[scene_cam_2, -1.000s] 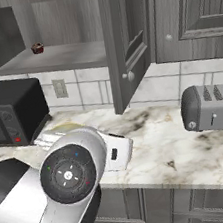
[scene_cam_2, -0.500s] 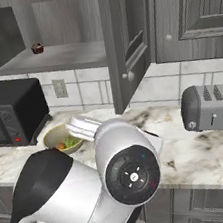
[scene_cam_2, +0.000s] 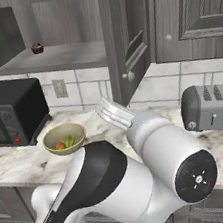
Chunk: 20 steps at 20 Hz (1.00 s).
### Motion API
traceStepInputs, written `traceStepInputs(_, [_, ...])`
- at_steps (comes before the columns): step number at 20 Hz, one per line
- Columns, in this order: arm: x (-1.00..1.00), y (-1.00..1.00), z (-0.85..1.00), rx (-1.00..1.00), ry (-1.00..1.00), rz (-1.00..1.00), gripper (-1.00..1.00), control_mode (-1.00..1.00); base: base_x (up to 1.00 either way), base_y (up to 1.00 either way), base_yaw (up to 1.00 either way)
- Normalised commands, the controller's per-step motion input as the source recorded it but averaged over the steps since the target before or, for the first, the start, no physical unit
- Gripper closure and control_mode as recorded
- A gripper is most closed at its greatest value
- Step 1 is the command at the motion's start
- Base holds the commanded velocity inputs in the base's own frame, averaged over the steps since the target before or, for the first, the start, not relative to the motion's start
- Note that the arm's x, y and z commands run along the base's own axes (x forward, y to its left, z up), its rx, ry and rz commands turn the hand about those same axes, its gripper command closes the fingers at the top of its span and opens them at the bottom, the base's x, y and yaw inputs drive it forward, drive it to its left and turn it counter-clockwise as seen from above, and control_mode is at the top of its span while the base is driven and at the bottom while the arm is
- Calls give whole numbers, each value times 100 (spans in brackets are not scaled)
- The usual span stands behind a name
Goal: Open the cabinet. Pick the apple and mango from the cabinet and place them into the bowl. Then close the cabinet.
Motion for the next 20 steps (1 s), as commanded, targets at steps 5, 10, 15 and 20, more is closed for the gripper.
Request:
traceStepInputs(5, [60, -1, 5, 22, -9, 6, -100, -100, 0, 0, 0])
traceStepInputs(10, [54, -25, 4, 18, -3, 3, -100, -100, 0, 0, 0])
traceStepInputs(15, [45, -6, 0, 15, -8, 4, -100, -100, 0, 0, 0])
traceStepInputs(20, [14, 6, 0, 6, -16, 5, -100, -100, 0, 0, 0])
